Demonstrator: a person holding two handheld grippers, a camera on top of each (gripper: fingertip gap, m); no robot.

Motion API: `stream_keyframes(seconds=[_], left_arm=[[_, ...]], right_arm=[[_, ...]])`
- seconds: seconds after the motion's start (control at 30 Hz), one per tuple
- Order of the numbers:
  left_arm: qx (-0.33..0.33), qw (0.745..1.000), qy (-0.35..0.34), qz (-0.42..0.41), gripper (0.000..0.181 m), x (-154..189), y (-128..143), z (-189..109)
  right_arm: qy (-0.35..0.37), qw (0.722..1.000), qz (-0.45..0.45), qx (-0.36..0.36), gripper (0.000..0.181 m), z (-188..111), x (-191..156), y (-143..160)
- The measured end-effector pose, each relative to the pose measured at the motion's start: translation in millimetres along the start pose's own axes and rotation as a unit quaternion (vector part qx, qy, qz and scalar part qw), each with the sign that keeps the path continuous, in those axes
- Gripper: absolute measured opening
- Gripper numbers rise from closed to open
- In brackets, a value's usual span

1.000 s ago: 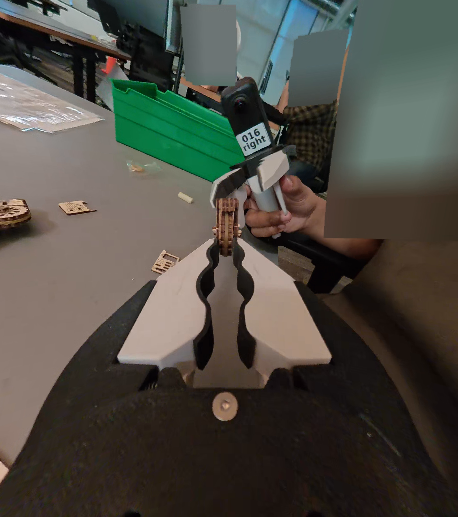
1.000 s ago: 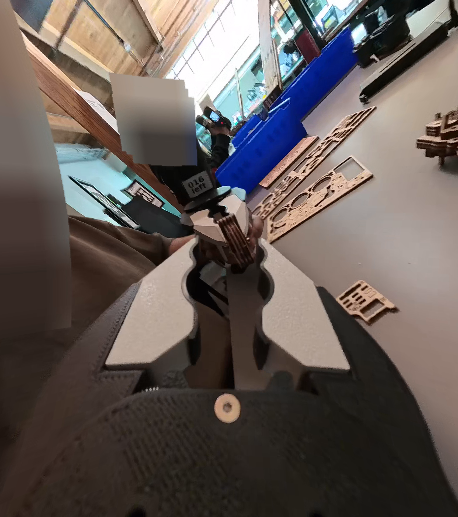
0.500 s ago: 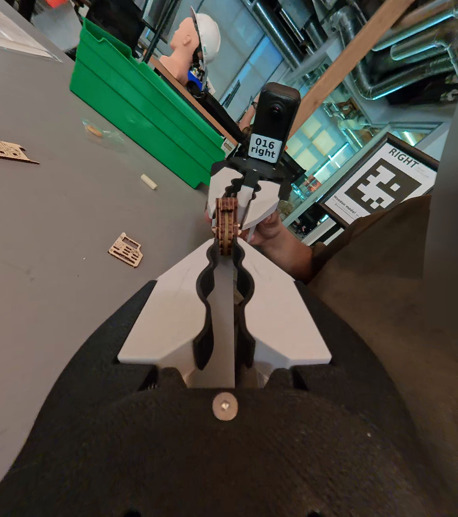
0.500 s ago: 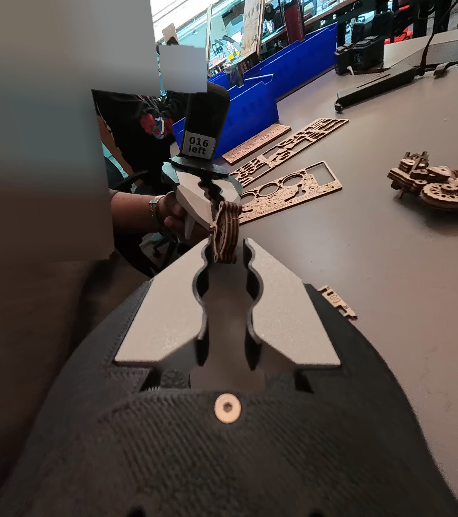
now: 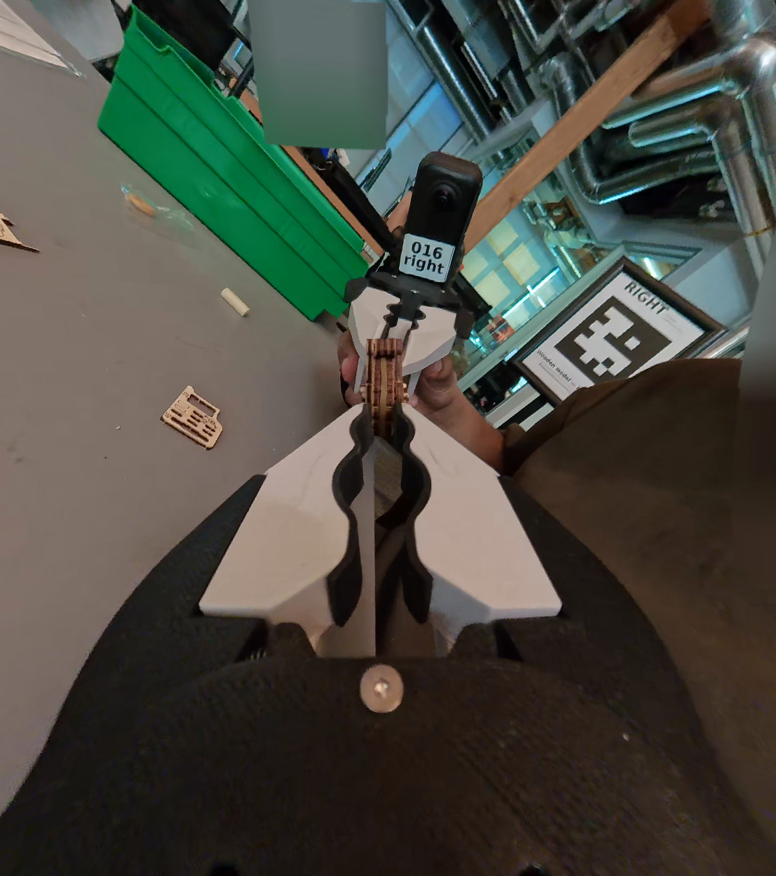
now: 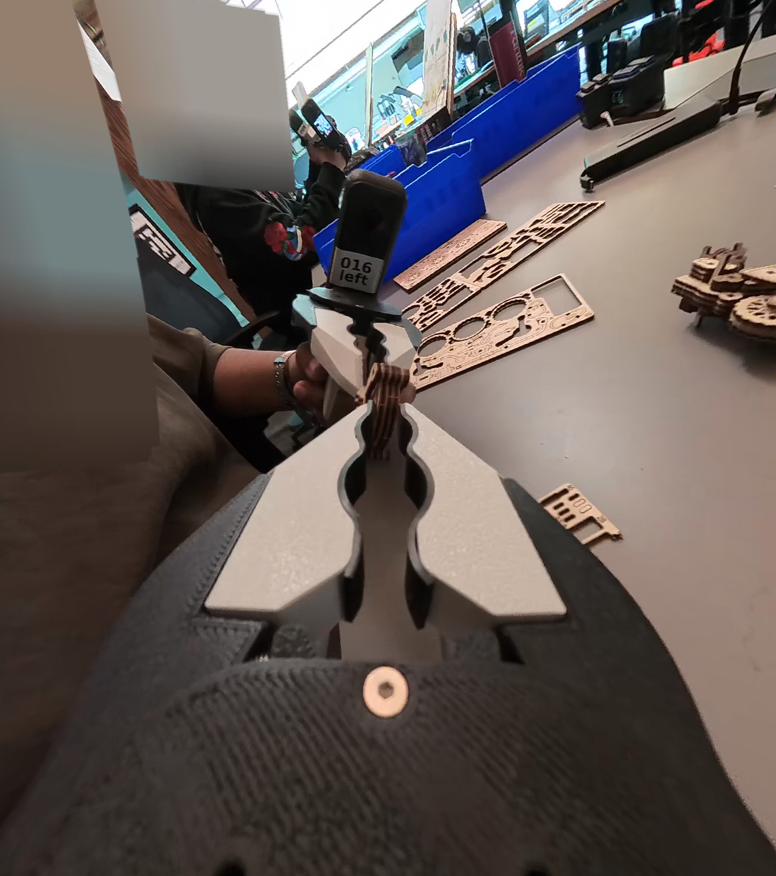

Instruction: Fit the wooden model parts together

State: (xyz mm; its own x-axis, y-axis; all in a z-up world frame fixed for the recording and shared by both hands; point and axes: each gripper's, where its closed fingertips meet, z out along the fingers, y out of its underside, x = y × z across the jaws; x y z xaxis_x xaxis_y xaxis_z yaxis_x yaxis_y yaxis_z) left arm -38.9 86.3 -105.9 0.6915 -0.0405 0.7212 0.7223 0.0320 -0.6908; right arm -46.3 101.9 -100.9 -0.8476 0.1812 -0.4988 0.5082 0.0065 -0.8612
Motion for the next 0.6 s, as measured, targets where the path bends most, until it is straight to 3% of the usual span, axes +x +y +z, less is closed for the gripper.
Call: stream_keyframes(seconds=[0.5,0.6], left_arm=[[0.011,1.000,0.007,-0.020,0.005,-2.3,-3.2,-2.1],[0.012,1.000,0.006,-0.021,0.005,-4.3,-3.6,-3.0]], right_arm=[[-0.006,1.000,0.007,0.019,0.017,-4.2,2.2,-5.5],[0.019,0.999,0.008,0.032,0.016,-12.6,13.1,-10.4]])
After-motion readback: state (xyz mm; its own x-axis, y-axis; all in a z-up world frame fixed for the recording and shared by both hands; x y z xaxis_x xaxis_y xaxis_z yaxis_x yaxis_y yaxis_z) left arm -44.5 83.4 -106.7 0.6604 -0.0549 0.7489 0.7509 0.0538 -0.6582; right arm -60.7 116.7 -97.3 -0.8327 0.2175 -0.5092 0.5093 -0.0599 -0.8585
